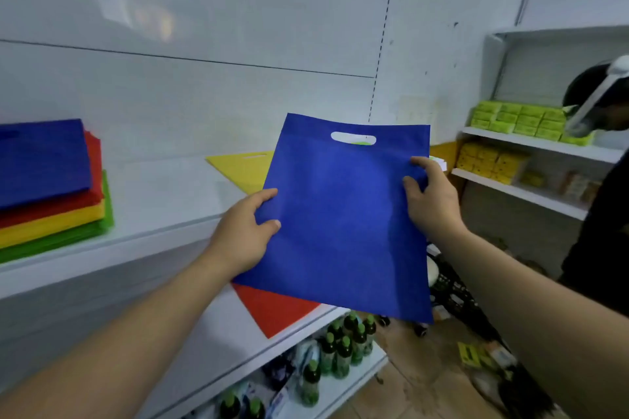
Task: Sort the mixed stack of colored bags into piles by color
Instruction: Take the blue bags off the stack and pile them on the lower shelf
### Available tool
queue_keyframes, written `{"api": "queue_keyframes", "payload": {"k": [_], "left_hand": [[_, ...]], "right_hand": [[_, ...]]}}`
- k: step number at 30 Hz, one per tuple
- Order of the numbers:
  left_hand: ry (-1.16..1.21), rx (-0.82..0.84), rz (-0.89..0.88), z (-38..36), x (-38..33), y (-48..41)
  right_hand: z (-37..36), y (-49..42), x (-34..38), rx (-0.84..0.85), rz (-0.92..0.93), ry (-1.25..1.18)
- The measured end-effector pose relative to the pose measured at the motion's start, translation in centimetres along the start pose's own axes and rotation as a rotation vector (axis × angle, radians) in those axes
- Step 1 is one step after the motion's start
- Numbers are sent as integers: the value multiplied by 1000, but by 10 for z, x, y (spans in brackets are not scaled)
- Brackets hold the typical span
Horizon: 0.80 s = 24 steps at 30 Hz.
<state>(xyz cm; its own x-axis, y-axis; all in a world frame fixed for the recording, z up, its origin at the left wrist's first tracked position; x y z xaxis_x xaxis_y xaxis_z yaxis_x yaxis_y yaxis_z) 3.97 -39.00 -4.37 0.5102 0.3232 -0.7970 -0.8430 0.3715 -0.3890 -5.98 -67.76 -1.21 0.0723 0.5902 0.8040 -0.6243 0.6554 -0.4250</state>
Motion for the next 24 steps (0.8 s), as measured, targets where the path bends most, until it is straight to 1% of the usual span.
{"api": "queue_keyframes", "payload": {"k": [4,8,13,18,24], "left_hand": [[20,69,37,-102,-4,9],[17,121,107,-196,-2,18],[-18,147,209,-274,8,26],[-40,160,277,-317,30,24],[-16,133,360,-338,76,-9]], "right_hand": [[53,-9,-80,23,-71,85],[93,-26,-153,82,-110,148],[116,-44,-224,153,-132,183],[101,-65,-280,229,-184,208],[38,-107,-323,307,-197,212]]}}
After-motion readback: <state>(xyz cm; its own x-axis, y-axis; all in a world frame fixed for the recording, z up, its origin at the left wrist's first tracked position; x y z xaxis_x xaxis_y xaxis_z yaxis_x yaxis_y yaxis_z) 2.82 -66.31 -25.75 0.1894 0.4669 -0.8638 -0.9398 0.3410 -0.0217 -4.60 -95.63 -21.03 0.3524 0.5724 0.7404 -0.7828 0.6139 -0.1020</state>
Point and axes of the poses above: each hand's wrist, its own y-axis away from the middle knuckle, its own z-axis out of the back of the hand, x = y × z, the point moved 9 cm from there along -y, towards the middle knuckle, and after that the axes turned 2 degrees about -z, right-handed, at the moved point
